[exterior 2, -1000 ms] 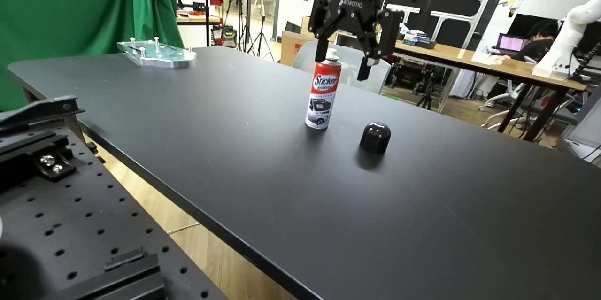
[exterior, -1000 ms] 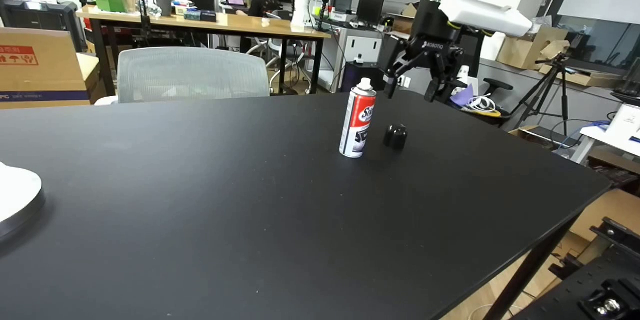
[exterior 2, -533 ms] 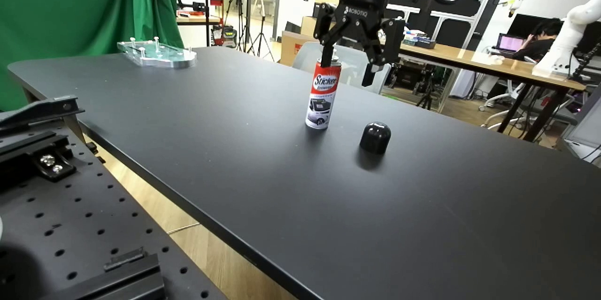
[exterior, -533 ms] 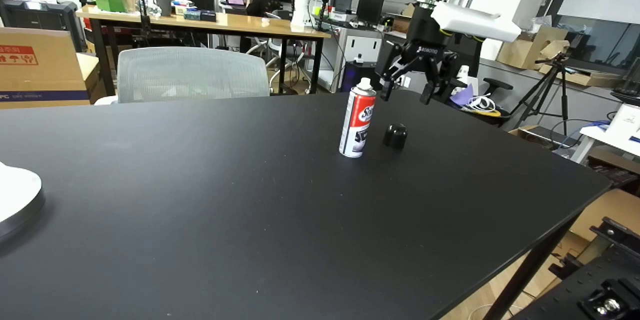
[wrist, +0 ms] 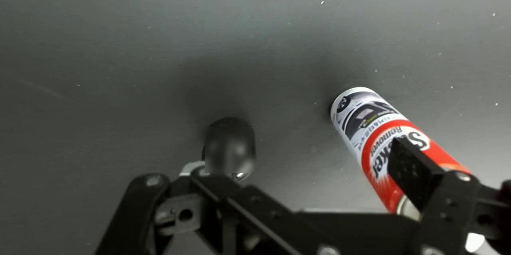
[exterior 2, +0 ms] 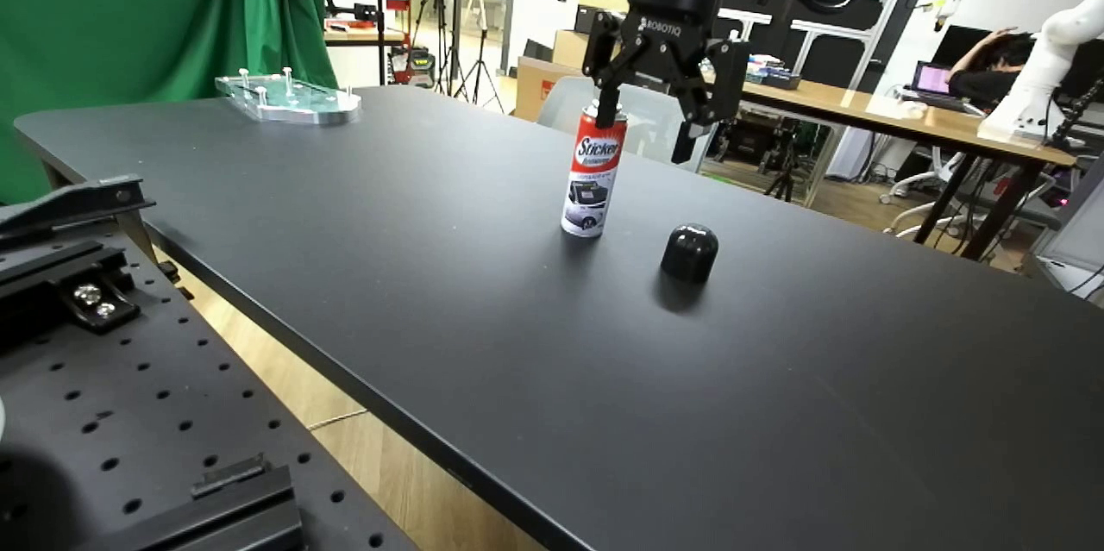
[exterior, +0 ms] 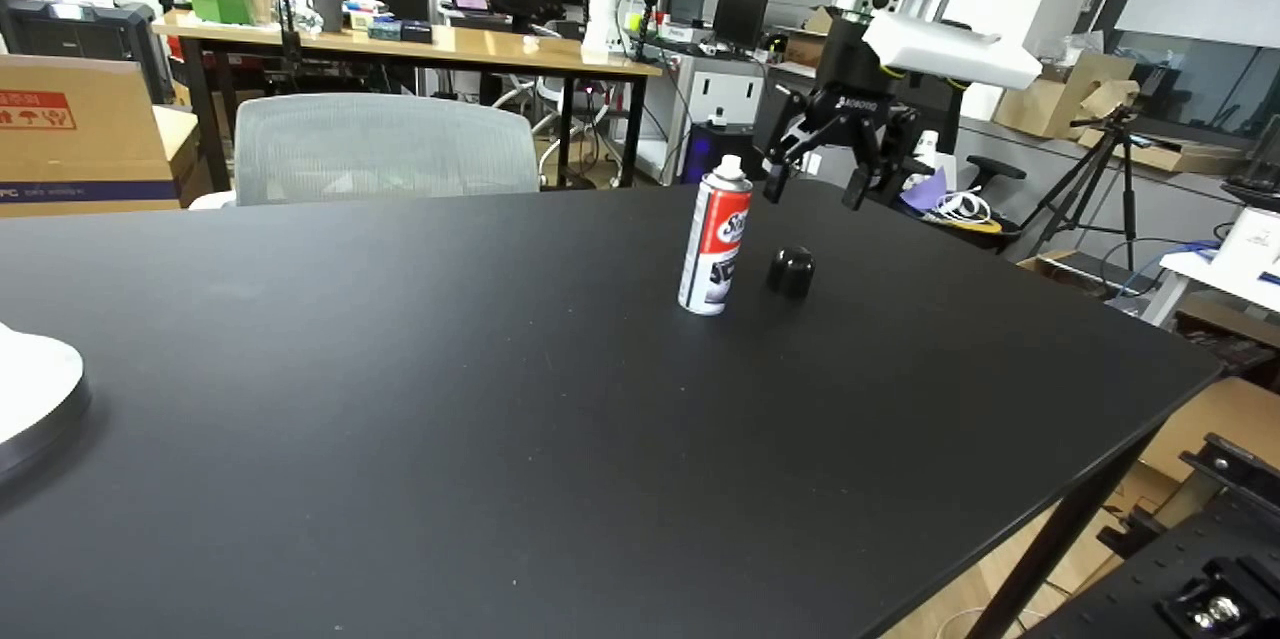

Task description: Put the black cap on the can

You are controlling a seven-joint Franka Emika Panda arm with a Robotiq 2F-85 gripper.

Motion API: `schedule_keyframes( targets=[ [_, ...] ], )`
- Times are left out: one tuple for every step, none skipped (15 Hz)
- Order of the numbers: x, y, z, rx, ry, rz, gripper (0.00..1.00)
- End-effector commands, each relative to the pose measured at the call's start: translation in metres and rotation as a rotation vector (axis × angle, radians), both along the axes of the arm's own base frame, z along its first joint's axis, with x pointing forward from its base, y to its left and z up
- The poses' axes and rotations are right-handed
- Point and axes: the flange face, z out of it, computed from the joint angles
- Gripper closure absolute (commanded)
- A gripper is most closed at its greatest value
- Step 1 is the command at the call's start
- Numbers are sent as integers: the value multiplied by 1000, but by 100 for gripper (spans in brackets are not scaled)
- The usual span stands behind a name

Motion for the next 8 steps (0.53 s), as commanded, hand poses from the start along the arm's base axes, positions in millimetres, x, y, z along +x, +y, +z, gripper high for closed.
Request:
schedule_keyframes(
  targets=[
    [14,-26,-3,-11,-30,-43,0],
    [18,-33,-5,-12,-34,-54,0],
    [21,-40,-7,-14,-36,-66,0],
    [26,-49,-11,-9,-29,-78,0],
    [31,-56,-14,-9,-25,-84,0],
    [36,-61,-18,-7,-19,-84,0],
    [40,-65,-22,-12,-14,-88,0],
    [46,-66,-27,-14,-11,-77,0]
  ],
)
